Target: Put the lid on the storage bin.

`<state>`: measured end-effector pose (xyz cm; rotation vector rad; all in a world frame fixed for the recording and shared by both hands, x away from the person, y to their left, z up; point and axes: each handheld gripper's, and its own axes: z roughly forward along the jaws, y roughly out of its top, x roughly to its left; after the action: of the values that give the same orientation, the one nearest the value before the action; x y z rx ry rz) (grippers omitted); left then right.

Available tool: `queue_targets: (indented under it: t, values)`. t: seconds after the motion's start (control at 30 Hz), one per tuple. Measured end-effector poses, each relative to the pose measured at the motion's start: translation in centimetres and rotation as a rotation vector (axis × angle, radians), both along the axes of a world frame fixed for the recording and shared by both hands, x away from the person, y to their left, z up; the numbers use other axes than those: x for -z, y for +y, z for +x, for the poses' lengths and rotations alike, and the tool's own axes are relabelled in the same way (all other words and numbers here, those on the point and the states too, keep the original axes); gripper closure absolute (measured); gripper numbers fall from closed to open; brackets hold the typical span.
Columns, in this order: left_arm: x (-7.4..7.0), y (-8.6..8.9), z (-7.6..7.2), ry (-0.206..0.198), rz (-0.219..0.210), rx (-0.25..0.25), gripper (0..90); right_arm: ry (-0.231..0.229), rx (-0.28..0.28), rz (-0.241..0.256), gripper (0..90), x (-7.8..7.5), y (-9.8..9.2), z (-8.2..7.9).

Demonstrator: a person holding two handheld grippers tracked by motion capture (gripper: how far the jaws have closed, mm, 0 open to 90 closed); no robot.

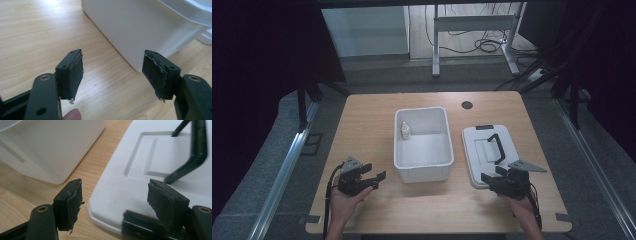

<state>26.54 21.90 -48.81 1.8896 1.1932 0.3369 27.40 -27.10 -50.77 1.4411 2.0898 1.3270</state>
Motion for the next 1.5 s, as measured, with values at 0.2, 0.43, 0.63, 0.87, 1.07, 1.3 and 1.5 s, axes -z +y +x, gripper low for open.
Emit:
queue_targets:
  t: [0.2,0.43,0.63,0.87,1.07,1.3,1.5]
  values:
    - [0.1,0.0,0.0,0.000,0.014,0.002,33.1,0.011,0.000,0.032,28.0,-0.1,-0.6,0.1]
    - [0.2,-0.3,0.0,0.001,0.026,0.014,33.4,0.031,-0.030,0.022,30.7,0.0,-0.2,0.2]
    - [0.1,-0.2,0.1,-0.001,0.030,0.017,33.3,0.026,-0.034,-0.030,31.4,-0.1,0.1,0.2]
    - [0.1,-0.1,0.0,0.002,0.022,0.012,33.2,0.026,-0.017,0.002,33.1,-0.2,-0.4,0.3]
    - [-0.2,-0.4,-0.1,0.002,0.050,0.018,33.3,0.050,0.001,-0.015,39.0,-1.3,-1.2,0.7]
    - [-0.3,0.1,-0.2,0.002,0.039,0.017,33.7,0.119,0.010,-0.058,43.9,-3.9,-1.9,2.6]
    - [-0.6,0.1,-0.3,-0.002,0.038,0.021,34.0,0.254,0.007,-0.158,48.4,-8.2,-2.0,7.3]
